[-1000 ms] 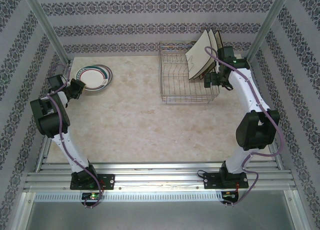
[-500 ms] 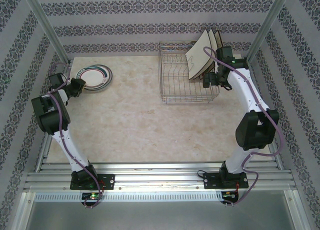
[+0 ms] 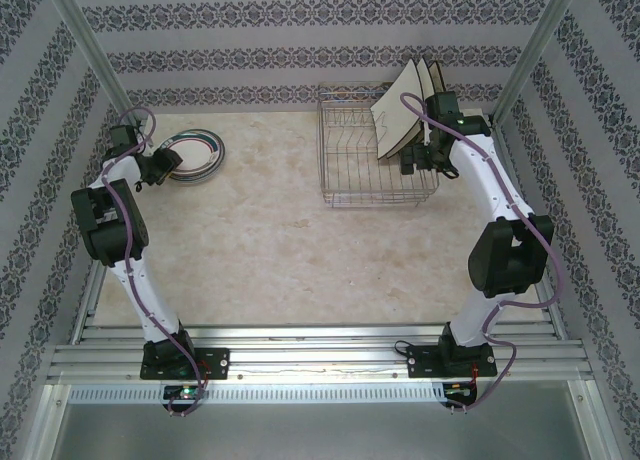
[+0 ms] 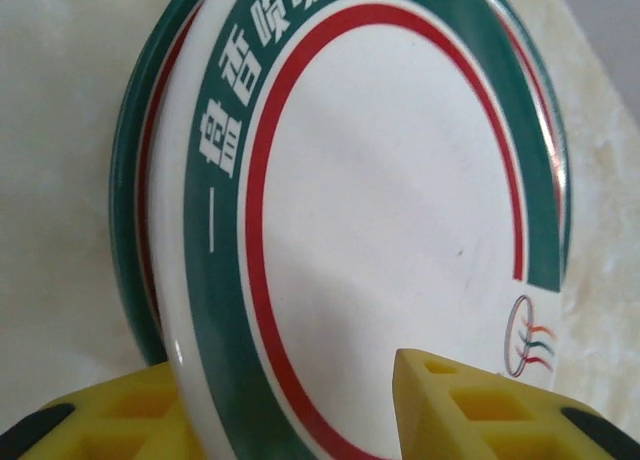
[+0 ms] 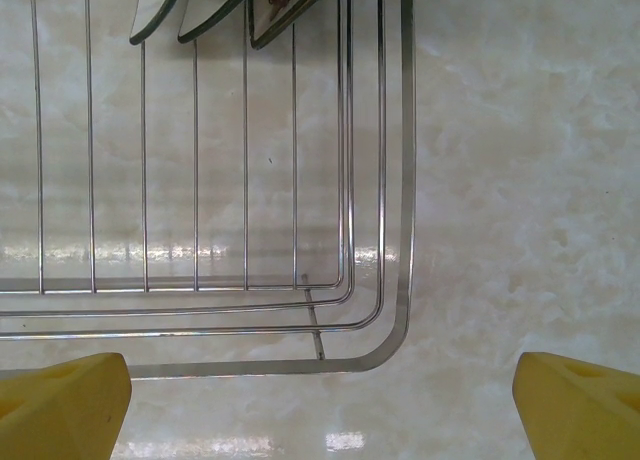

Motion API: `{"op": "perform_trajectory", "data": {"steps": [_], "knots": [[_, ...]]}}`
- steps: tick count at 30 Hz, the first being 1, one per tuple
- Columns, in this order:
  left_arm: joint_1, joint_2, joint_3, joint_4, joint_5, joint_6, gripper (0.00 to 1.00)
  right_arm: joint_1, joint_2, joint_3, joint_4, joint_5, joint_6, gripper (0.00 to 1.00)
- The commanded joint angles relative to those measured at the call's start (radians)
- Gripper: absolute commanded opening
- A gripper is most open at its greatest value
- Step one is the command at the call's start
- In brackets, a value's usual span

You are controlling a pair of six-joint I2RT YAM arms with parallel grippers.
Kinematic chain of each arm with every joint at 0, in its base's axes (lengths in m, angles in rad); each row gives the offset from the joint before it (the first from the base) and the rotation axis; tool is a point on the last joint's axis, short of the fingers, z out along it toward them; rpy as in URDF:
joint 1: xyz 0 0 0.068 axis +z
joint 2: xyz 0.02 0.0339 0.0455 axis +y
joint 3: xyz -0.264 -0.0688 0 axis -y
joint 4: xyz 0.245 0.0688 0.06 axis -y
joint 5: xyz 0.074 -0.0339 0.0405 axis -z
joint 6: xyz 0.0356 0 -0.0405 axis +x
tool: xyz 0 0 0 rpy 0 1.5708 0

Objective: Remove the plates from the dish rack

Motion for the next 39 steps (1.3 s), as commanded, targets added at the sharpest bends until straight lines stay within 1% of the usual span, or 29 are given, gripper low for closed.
{"op": "perform_trajectory", "data": {"steps": [1,5,9,10,11,13,17,20,22,24,27,29,33,39], "knots": [[-0.01,-0.011,0.049,-0.173,-0.105,0.134,0.48,0.014,0.012,0.013,0.011,-0.001,-0.005,0.98],[-0.011,-0.01,0.063,-0.232,-0.134,0.179,0.57,0.021,0.017,0.027,0.012,-0.002,-0.005,0.98],[-0.013,-0.02,0.071,-0.273,-0.14,0.204,0.67,0.027,0.023,0.048,0.001,-0.001,-0.008,0.98],[-0.018,-0.03,0.072,-0.29,-0.149,0.213,0.73,0.027,0.021,0.051,0.001,-0.001,-0.009,0.98],[-0.029,-0.047,0.072,-0.31,-0.178,0.227,1.0,0.028,0.018,0.05,0.001,-0.001,-0.01,0.98],[-0.063,-0.098,0.062,-0.34,-0.246,0.265,1.0,0.029,0.009,0.045,0.007,0.001,-0.015,0.98],[-0.139,-0.21,0.053,-0.43,-0.343,0.309,1.0,0.028,0.015,0.059,0.017,-0.002,-0.015,0.98],[-0.222,-0.252,0.104,-0.581,-0.387,0.345,1.0,0.029,0.045,0.111,0.005,-0.001,-0.017,0.98],[-0.268,-0.253,0.146,-0.686,-0.393,0.35,1.0,0.032,0.065,0.153,0.0,0.006,-0.016,0.98],[-0.303,-0.259,0.15,-0.736,-0.369,0.336,1.0,0.033,0.083,0.194,0.002,0.003,-0.016,0.98],[-0.351,-0.273,0.126,-0.752,-0.352,0.305,1.0,0.038,0.125,0.295,-0.011,-0.002,-0.017,0.98],[-0.38,-0.276,0.123,-0.763,-0.362,0.286,1.0,0.045,0.168,0.388,-0.032,0.002,-0.02,0.98],[-0.418,-0.268,0.147,-0.793,-0.397,0.255,1.0,0.054,0.263,0.562,-0.063,0.014,-0.022,0.98],[-0.464,-0.249,0.191,-0.824,-0.404,0.238,1.0,0.058,0.43,0.795,-0.082,0.023,-0.031,0.98]]}}
